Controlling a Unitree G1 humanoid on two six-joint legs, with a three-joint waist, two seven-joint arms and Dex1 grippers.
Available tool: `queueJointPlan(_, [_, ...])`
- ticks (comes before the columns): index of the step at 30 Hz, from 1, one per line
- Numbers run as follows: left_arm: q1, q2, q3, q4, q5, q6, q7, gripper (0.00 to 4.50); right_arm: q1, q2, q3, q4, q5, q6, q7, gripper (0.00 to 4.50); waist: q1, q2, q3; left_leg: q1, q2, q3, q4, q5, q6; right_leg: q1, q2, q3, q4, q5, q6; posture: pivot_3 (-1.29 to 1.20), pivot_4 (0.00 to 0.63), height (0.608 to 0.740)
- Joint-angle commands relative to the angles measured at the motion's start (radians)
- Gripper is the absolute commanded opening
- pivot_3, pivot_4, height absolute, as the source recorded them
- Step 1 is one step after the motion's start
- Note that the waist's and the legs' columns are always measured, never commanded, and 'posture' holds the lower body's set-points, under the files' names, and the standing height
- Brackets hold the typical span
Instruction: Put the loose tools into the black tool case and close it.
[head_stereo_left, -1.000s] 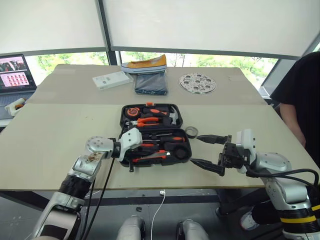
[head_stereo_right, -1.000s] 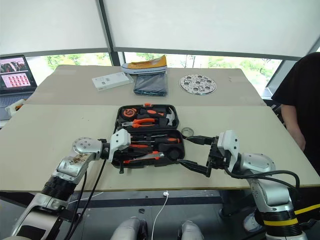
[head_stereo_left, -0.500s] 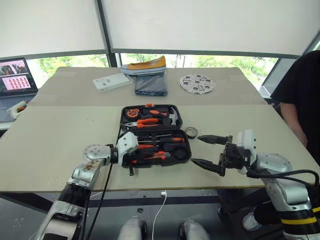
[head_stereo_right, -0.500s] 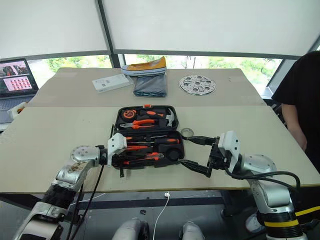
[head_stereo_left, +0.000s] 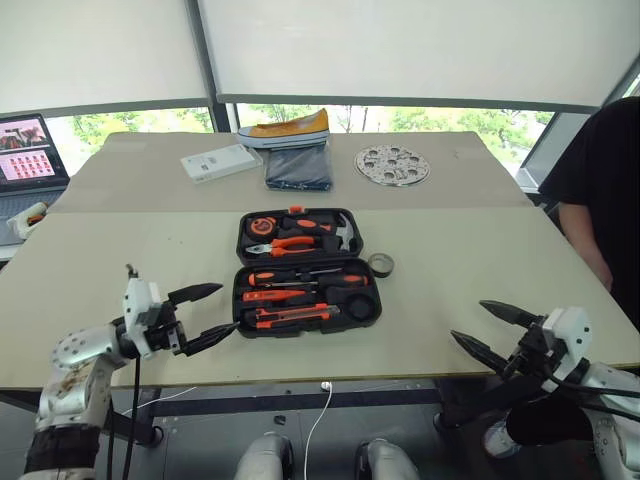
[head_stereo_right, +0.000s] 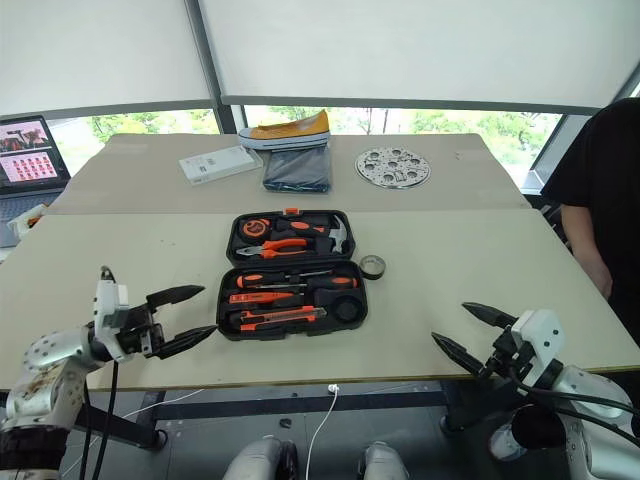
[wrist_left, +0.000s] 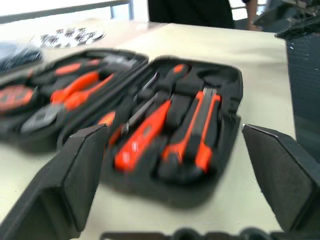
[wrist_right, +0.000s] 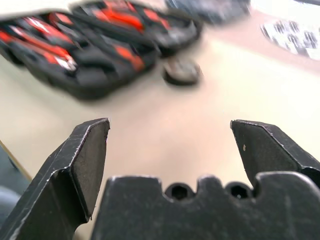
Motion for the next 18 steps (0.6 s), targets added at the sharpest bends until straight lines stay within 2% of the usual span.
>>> queueJointPlan(1, [0.018, 0.019, 0.061, -0.093, -0.082, 0.061, 0.023, 4.43, -0.034, -0.045, 0.006, -0.038, -0.009, 0.004, 0.006, 4.50, -0.001, 0.001, 0.001, 0.000, 0.000, 0.000, 0.000, 0.000, 0.000, 0.000, 0.000, 0.000, -0.001, 0.000, 0.000, 0.00, 0.150, 0.740])
queueJointPlan(4, [0.016, 0.021, 0.069, -0.145, -0.109, 0.098, 0.038, 4.43, -0.146, -0.125, 0.088, -0.057, -0.038, 0.096, 0.042, 4.50, -0.007, 0.004, 0.004, -0.001, 0.000, 0.000, 0.000, 0.000, 0.000, -0.001, 0.000, 0.001, -0.002, 0.000, 0.000, 0.00, 0.150, 0.740])
queueJointPlan(6, [0.000, 0.017, 0.061, -0.174, -0.118, 0.113, 0.047, 4.43, -0.282, -0.189, 0.174, -0.046, -0.071, 0.220, 0.054, 4.50, -0.014, 0.006, 0.005, -0.001, 0.001, 0.000, 0.000, 0.000, 0.000, -0.001, 0.000, 0.001, -0.002, 0.000, 0.000, 0.00, 0.150, 0.740])
queueJointPlan(9, [-0.040, 0.008, 0.026, -0.200, -0.111, 0.108, 0.041, 4.43, -0.530, -0.216, 0.320, 0.022, -0.135, 0.324, 0.104, 4.50, -0.021, 0.007, 0.005, -0.002, 0.000, 0.001, 0.000, 0.000, 0.000, -0.006, 0.000, 0.001, -0.001, 0.000, 0.000, 0.00, 0.150, 0.740])
queueJointPlan(15, [-0.135, -0.031, -0.062, -0.224, -0.072, 0.072, 0.038, 4.43, -0.917, -0.176, 0.609, 0.300, -0.334, 0.301, 0.297, 4.50, -0.014, 0.005, 0.005, -0.005, -0.003, 0.002, 0.000, -0.001, 0.000, -0.011, 0.001, 0.001, 0.003, 0.002, -0.003, 0.00, 0.150, 0.740])
queueJointPlan(18, [-0.151, -0.056, -0.091, -0.234, -0.055, 0.051, 0.049, 4.43, -1.053, -0.115, 0.696, 0.476, -0.408, 0.236, 0.357, 4.50, -0.014, 0.005, 0.005, -0.015, -0.006, 0.003, 0.000, 0.002, 0.007, -0.016, 0.002, 0.002, 0.005, 0.009, -0.003, 0.00, 0.150, 0.740])
